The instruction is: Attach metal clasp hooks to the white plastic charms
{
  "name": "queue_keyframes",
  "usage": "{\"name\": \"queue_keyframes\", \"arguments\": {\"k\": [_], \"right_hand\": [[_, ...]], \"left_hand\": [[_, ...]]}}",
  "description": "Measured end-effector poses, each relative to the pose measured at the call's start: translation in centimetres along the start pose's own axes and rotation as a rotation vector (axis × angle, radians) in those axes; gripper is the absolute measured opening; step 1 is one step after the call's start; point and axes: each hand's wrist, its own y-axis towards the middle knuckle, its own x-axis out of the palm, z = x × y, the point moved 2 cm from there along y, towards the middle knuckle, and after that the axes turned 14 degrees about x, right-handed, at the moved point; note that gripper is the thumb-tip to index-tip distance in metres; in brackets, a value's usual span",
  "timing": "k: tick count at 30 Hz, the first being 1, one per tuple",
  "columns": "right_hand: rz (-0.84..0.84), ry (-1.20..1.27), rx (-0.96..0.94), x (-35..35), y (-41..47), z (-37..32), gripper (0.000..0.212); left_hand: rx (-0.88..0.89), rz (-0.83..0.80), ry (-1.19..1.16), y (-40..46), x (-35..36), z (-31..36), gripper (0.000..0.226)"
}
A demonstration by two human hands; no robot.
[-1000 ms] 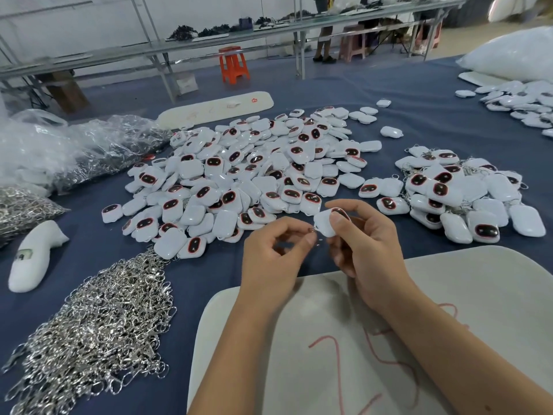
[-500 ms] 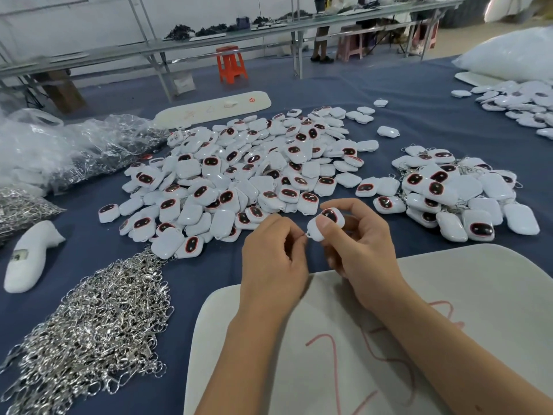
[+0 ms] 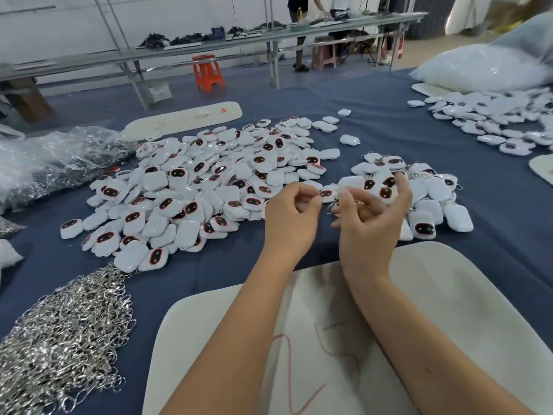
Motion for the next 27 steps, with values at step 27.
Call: {"name": "queue_keyframes", "arguments": {"k": [27], "right_hand": [[-0.395, -1.803, -0.417, 10.5, 3.5, 1.3, 0.037]], "left_hand": [[0.166, -0.146, 0.924, 1.9, -2.8, -6.3, 0.027]]}}
